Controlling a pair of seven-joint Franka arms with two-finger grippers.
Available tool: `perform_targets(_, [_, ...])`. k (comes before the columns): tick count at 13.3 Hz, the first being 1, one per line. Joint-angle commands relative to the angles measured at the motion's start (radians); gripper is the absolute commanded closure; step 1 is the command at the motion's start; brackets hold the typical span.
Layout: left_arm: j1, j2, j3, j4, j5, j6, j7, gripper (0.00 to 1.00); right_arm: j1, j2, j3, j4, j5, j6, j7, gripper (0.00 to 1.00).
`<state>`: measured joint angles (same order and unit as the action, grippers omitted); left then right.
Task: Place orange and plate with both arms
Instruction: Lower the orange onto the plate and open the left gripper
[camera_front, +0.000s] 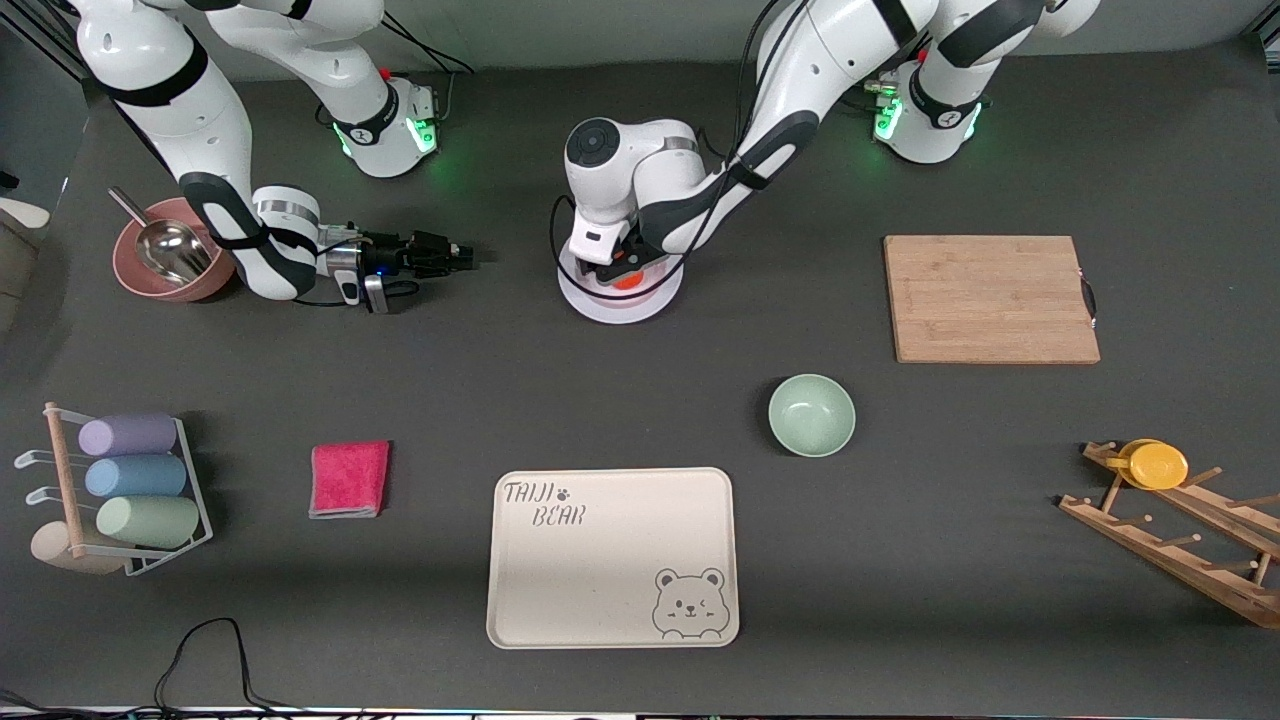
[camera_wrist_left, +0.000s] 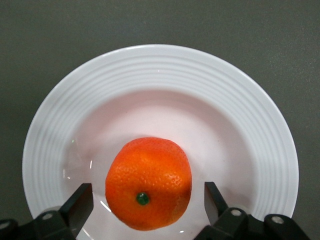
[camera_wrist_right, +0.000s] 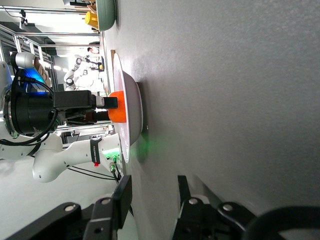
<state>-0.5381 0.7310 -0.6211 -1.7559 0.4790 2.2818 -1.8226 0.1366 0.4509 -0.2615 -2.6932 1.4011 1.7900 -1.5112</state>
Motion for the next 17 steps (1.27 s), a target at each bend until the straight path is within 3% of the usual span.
perform_targets(1, [0.003,-0.018,0.011,0.007,0.020,-0.013,-0.021,0.00,0.009,0.032,0.005,0.012,0.042,-0.006,-0.032,0.56])
perform_targets(5, [0.157,-0.175,-0.009,0.006,-0.014,-0.184,0.182,0.00,0.084,0.034,0.036,0.019,0.163,-0.006,-0.033,0.56])
perform_targets(7, [0.240,-0.302,0.009,0.004,-0.187,-0.260,0.451,0.00,0.126,0.044,0.038,0.027,0.215,-0.006,-0.033,0.56])
perform_targets(8, [0.260,-0.368,0.073,0.003,-0.280,-0.315,0.603,0.00,0.159,0.046,0.038,0.032,0.257,-0.006,-0.033,0.56])
perform_targets(10, [0.225,-0.493,0.270,-0.002,-0.423,-0.402,0.841,0.00,0.222,0.052,0.039,0.039,0.343,-0.005,-0.033,0.56])
perform_targets(15, [0.240,-0.659,0.593,-0.022,-0.442,-0.599,1.302,0.00,0.328,0.083,0.102,0.082,0.554,-0.004,-0.033,0.56])
perform_targets(17, [0.294,-0.708,0.674,-0.022,-0.442,-0.628,1.475,0.00,0.356,0.100,0.128,0.105,0.617,-0.004,-0.033,0.56])
